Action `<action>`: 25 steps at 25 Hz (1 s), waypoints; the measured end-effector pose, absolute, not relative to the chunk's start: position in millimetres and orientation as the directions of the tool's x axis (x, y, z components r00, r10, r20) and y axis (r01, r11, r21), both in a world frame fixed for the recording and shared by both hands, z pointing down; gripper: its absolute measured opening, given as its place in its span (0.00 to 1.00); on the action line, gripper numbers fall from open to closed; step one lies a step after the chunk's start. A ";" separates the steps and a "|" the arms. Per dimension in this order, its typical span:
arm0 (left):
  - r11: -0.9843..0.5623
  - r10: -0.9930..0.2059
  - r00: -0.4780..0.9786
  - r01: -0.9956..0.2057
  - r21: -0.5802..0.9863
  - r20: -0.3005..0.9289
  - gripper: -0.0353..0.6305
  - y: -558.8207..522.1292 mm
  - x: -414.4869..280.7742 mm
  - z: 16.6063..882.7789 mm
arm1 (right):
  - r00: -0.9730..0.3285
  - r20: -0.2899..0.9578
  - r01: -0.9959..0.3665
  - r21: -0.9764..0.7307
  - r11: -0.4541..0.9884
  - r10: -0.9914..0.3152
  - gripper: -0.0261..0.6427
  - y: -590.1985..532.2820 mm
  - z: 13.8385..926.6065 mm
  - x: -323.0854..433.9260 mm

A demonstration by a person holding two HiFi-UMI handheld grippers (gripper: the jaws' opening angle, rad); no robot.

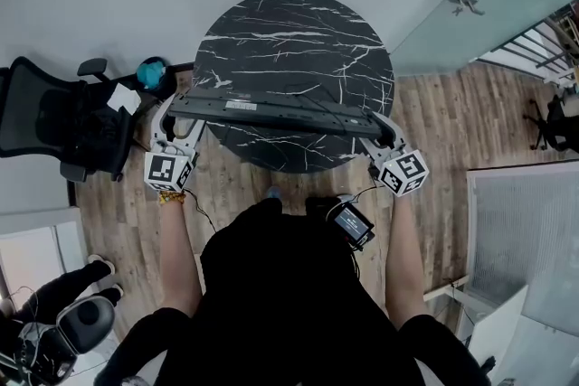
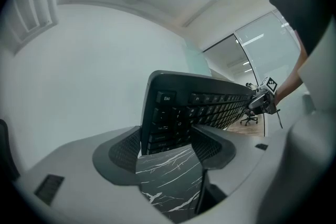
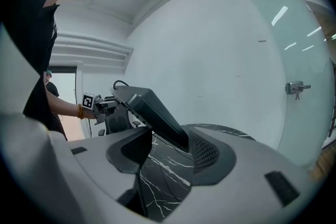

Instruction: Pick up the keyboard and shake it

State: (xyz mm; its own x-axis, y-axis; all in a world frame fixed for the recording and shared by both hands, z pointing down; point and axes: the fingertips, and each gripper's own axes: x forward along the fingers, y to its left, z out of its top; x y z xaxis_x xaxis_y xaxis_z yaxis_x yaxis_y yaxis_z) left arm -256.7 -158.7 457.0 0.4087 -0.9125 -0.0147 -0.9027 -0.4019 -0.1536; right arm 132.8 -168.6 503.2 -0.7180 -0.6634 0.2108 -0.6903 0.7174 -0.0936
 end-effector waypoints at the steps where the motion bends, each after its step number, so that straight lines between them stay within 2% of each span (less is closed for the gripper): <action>1: -0.405 -0.911 0.412 -0.902 -0.152 -0.014 0.49 -159.1 -257.0 456.8 | -0.726 0.208 -0.684 -0.123 0.719 -0.655 0.38 -168.4 503.7 132.9; 4: -0.412 -0.909 0.417 -0.900 -0.143 -0.010 0.49 -159.6 -258.2 458.1 | -0.746 0.198 -0.665 -0.213 0.715 -0.635 0.37 -168.6 505.3 134.1; 13: -0.418 -0.908 0.417 -0.901 -0.121 0.027 0.49 -165.8 -262.2 471.3 | -0.767 0.240 -0.641 -0.343 0.687 -0.595 0.36 -171.4 520.2 132.4; 17: -0.414 -0.910 0.412 -0.902 -0.124 0.038 0.49 -169.8 -263.8 473.5 | -0.742 0.241 -0.671 -0.248 0.699 -0.626 0.36 -173.9 515.1 129.2; 25: -0.394 -0.917 0.398 -0.904 -0.167 0.007 0.49 -176.6 -263.3 453.5 | -0.674 0.117 -0.733 0.013 0.680 -0.729 0.34 -184.1 465.4 126.4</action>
